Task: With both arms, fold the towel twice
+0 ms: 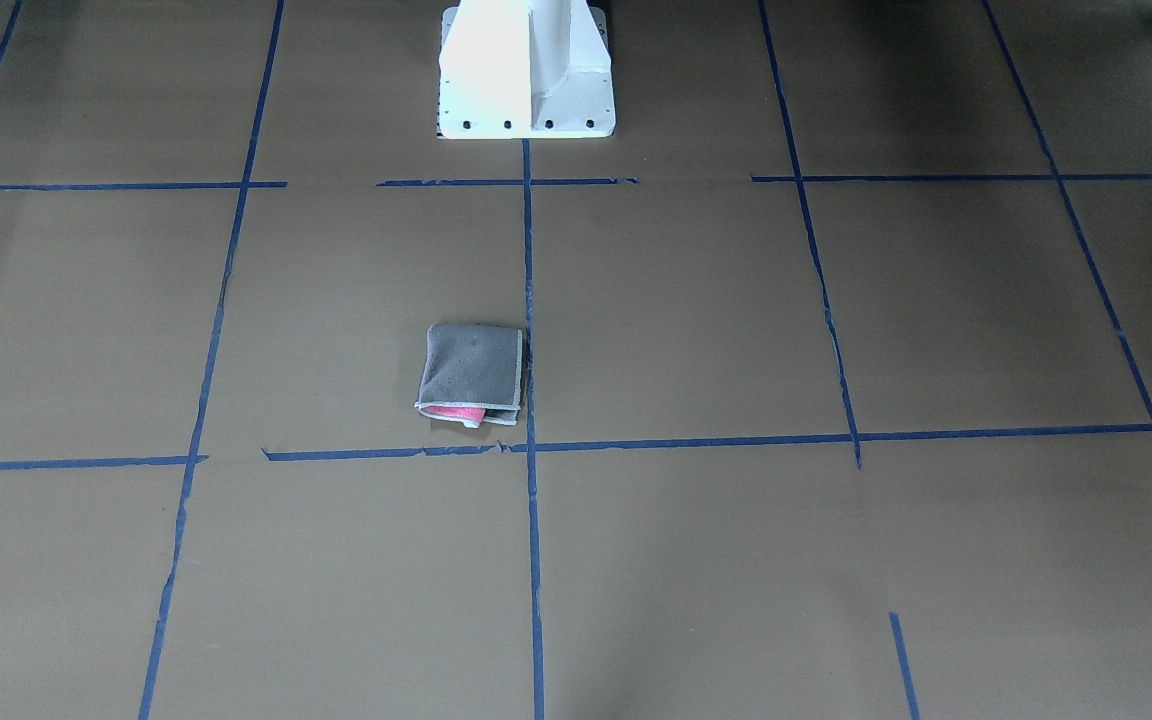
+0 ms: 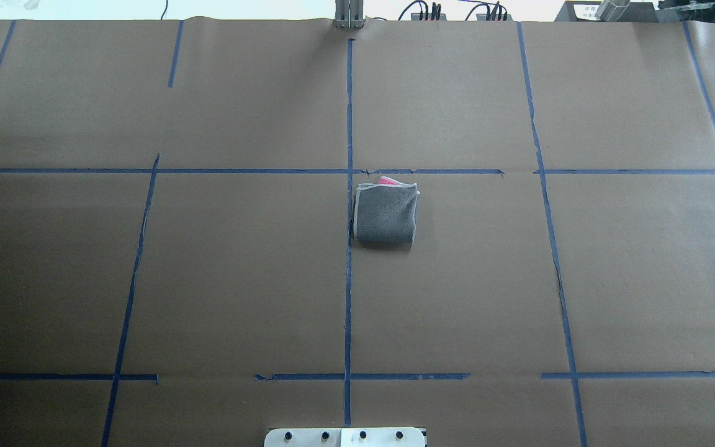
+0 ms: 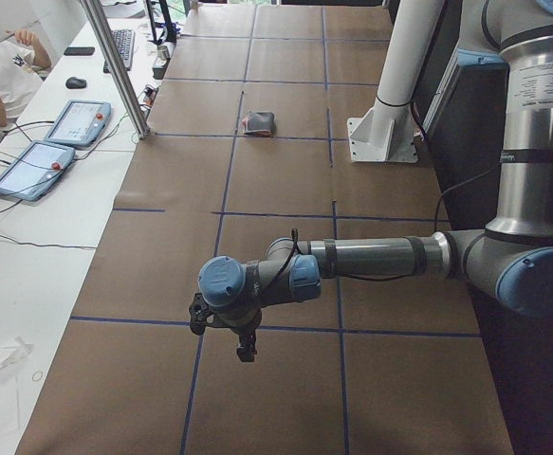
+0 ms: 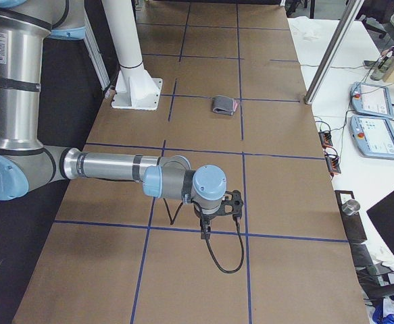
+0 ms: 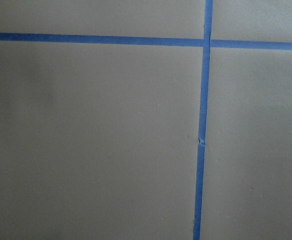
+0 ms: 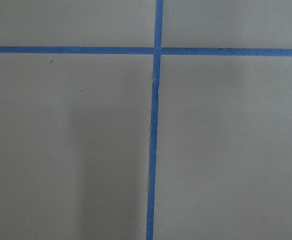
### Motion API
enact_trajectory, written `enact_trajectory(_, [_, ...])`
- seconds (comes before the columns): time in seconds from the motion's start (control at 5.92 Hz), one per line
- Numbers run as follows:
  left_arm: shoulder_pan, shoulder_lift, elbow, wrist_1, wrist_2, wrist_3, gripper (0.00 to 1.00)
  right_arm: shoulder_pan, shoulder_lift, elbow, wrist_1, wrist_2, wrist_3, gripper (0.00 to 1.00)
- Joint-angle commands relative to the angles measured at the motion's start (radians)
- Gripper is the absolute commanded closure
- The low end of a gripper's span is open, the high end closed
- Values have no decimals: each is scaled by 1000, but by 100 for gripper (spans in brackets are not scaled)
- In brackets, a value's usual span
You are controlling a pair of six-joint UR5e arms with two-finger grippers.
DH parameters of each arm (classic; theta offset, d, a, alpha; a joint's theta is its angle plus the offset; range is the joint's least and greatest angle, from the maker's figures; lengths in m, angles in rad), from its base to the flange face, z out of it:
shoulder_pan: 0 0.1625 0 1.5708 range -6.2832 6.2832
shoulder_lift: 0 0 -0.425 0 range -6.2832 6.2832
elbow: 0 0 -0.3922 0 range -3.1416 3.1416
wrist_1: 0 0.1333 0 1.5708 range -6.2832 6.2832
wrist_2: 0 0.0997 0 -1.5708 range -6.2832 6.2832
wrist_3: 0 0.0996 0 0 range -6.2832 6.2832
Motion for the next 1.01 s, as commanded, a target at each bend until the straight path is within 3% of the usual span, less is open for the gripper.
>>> enact_trajectory(0.0, [2,-13,-16,0,31,-7,0,0,1,-1,1,0,0,0])
enact_trajectory(0.17, [2,-5,-50,9,80,-10,0,2,3,2,1,0,0,0])
enact_trajectory(0.85, [0,1,-52,11,71,-11,0,2,6,5,1,0,0,0])
